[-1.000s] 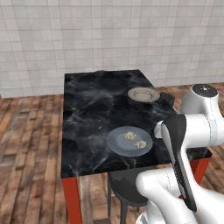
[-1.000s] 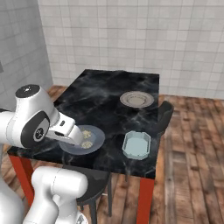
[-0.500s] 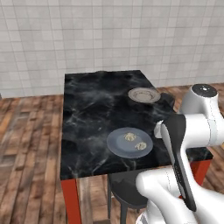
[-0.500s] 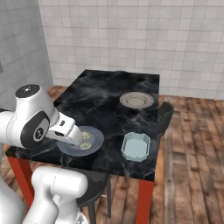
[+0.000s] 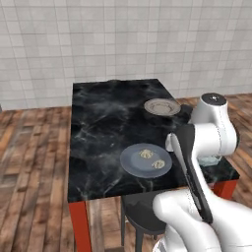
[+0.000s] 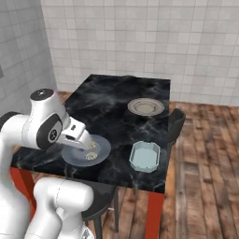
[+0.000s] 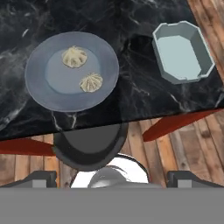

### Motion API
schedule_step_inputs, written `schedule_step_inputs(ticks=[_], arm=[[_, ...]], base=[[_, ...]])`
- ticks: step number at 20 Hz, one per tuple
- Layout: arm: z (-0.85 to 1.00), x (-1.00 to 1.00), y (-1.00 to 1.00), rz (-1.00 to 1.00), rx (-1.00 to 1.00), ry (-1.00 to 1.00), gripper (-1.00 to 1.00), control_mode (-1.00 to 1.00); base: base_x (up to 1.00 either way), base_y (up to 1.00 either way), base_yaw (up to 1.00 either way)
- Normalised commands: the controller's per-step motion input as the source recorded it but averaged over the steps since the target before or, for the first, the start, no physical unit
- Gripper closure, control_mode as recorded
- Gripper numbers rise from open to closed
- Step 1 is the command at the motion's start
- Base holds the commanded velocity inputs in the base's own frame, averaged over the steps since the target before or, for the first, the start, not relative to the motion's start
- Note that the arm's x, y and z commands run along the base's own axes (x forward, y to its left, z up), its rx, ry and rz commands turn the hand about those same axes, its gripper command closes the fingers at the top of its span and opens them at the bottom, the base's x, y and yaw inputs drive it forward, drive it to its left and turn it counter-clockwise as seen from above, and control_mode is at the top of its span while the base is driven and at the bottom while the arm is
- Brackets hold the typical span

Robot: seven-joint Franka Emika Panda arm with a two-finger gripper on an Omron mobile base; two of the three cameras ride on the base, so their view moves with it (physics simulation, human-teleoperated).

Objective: Place two dumplings into each of the tupperware containers and then place the containers in the fridge.

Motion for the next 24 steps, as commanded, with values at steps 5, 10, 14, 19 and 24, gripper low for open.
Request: schedule_step_inputs(ticks=[5,10,14,19,24], arm=[[-0.53,0.97,0.18,0.0,0.03,0.19,-1.0,-1.0],[-0.62,0.85,0.06,0.0,0.01,0.12,-1.0,-1.0],[-0.87,0.73,0.0,0.01,0.02,0.0,-1.0,-1.0],[-0.83,0.5,0.01,0.0,0.0,0.0,-1.0,-1.0],[-0.31,0.27,-0.01,0.01,0.0,0.03,-1.0,-1.0]], base=[[0.0,0.0,0.0],[0.0,0.0,0.0],[0.0,0.0,0.0],[0.0,0.0,0.0],[0.0,0.0,0.0]])
